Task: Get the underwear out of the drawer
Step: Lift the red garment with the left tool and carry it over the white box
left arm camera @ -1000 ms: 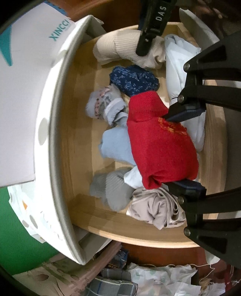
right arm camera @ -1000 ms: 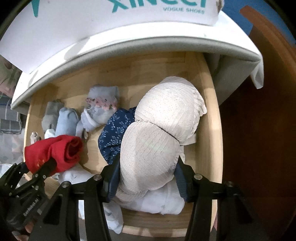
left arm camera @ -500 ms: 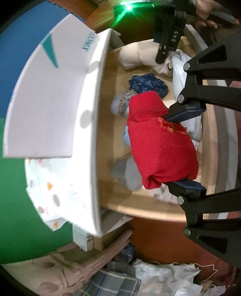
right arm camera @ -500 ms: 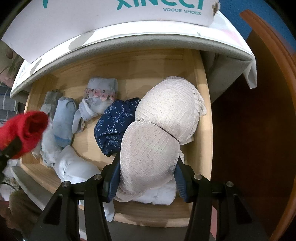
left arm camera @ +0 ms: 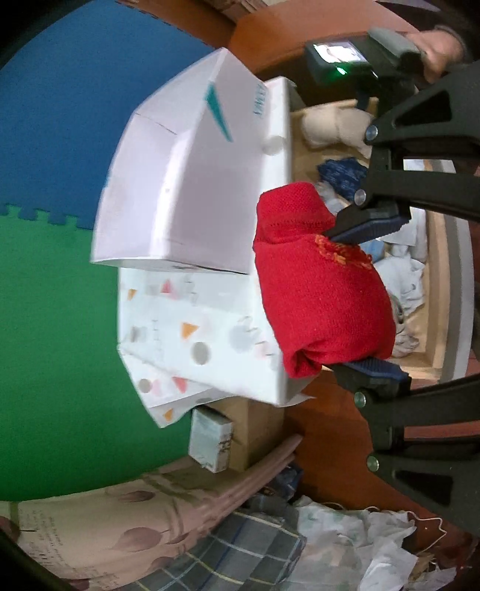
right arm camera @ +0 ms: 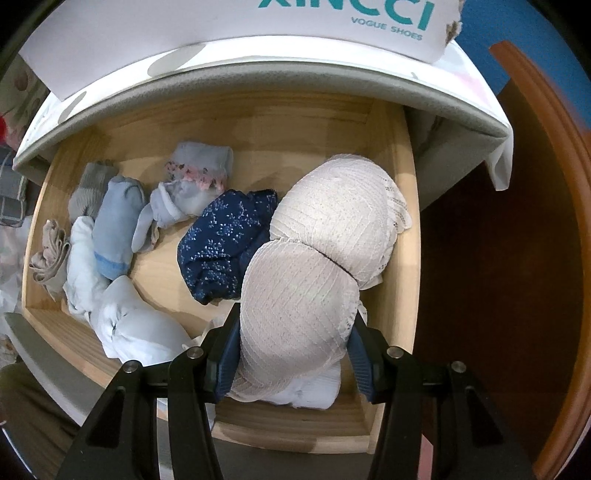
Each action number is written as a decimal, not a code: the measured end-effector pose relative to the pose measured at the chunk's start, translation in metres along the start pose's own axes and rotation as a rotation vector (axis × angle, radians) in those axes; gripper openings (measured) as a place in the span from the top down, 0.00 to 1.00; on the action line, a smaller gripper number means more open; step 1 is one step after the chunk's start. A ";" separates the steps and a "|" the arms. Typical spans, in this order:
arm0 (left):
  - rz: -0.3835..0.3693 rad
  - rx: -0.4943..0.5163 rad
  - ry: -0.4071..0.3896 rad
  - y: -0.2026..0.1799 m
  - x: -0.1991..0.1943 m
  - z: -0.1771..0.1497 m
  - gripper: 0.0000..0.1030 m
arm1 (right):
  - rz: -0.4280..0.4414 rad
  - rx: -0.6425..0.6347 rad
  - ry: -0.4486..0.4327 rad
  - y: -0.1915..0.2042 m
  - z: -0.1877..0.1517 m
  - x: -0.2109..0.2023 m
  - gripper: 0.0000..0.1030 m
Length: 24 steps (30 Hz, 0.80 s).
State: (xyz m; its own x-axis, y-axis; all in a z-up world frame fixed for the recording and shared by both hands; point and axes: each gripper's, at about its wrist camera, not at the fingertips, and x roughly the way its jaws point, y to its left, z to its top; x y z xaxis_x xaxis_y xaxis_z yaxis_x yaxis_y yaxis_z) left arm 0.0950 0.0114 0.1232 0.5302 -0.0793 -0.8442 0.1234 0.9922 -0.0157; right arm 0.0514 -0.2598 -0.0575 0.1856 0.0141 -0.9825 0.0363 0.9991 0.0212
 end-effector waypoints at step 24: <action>-0.065 0.172 -0.107 -0.093 0.021 0.149 0.48 | 0.015 0.016 0.012 0.005 0.000 0.005 0.53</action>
State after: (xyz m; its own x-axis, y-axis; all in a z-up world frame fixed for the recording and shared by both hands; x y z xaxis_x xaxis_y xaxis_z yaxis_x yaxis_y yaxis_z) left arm 0.2192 -0.0966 0.1867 0.6014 -0.1613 -0.7825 0.2965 0.9545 0.0312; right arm 0.0523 -0.2551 -0.0624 0.1747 0.0298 -0.9842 0.0489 0.9980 0.0389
